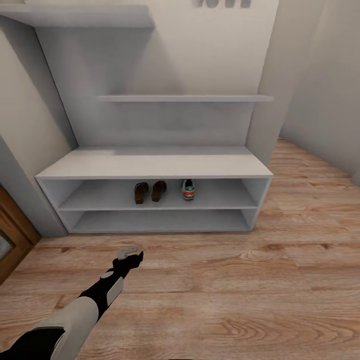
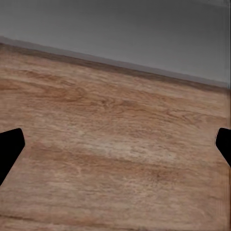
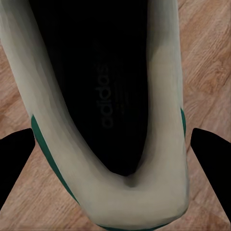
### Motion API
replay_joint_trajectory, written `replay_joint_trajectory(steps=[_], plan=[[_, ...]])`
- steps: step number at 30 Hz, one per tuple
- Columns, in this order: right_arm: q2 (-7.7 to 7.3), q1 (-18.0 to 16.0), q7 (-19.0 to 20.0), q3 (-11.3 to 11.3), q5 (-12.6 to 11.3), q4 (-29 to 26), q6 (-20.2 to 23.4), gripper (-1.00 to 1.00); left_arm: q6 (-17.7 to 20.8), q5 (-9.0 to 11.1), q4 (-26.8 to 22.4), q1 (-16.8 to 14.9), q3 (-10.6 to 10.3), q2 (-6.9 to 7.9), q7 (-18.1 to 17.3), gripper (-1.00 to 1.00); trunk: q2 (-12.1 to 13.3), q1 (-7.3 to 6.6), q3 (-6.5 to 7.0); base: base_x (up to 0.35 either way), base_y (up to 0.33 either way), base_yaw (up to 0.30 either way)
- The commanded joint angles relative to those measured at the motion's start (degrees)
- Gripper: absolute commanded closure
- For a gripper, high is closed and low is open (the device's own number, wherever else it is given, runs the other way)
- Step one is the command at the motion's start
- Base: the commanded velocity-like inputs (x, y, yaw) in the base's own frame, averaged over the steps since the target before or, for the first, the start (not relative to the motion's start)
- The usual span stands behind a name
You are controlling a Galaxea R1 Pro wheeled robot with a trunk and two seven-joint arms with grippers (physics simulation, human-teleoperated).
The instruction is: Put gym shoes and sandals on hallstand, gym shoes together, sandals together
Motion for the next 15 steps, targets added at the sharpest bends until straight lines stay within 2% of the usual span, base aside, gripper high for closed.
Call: replay_joint_trajectory(steps=[1,2,4,5,6,7,8,9,12,15], plan=[[0.02,-0.1,0.2,-0.4,0.0,0.0,0.4,1.00,-0.2,0.5,0.1,0.0,0.1,1.48,-5.9,-1.00,0.0,-0.01,-0.05,0.006,0.013,0.000],[0.02,-0.1,0.2,-0.4,0.0,0.0,0.4,1.00,-0.2,0.5,0.1,0.0,0.1,1.95,-8.2,-1.00,0.0,-0.01,-0.05,0.004,0.010,0.000],[0.02,-0.1,0.2,-0.4,0.0,0.0,0.4,1.00,-0.2,0.5,0.1,-0.1,0.2,3.75,-20.2,-1.00,0.0,-0.01,-0.05,0.002,0.005,0.000],[0.02,-0.1,0.2,-0.4,0.0,0.0,0.4,1.00,-0.2,0.5,0.1,0.0,0.2,4.31,-23.6,-1.00,0.0,-0.01,-0.05,0.001,0.003,0.000],[0.02,-0.1,0.2,-0.4,0.0,0.0,0.4,1.00,-0.2,0.5,0.1,0.0,0.2,5.52,-30.1,-1.00,0.0,-0.01,-0.05,0.001,0.002,0.000],[0.02,-0.1,0.2,-0.4,0.0,0.0,0.4,1.00,-0.2,0.5,0.1,0.0,0.2,6.11,-33.3,-1.00,0.0,-0.01,-0.05,0.001,0.002,0.000],[0.04,-0.1,0.2,-0.4,0.0,0.0,0.4,1.00,-0.2,0.6,0.1,0.0,0.3,8.47,-45.8,-1.00,0.0,-0.01,-0.05,0.000,0.000,0.000],[0.07,-0.1,0.2,-0.4,0.0,0.0,0.4,1.00,-0.3,0.6,0.1,0.0,0.3,9.08,-48.6,-1.00,0.0,-0.01,-0.05,0.000,0.000,0.000],[0.10,-0.1,0.2,-0.4,0.0,-0.1,0.4,1.00,-0.3,0.7,0.1,0.0,0.3,9.90,-52.1,-1.00,0.0,-0.01,-0.05,0.000,0.000,0.000],[0.12,-0.1,0.3,-0.3,0.0,-0.3,0.4,1.00,-0.3,0.8,0.1,0.0,0.4,10.70,-53.6,-1.00,0.0,-0.01,-0.05,0.000,0.000,0.000]])
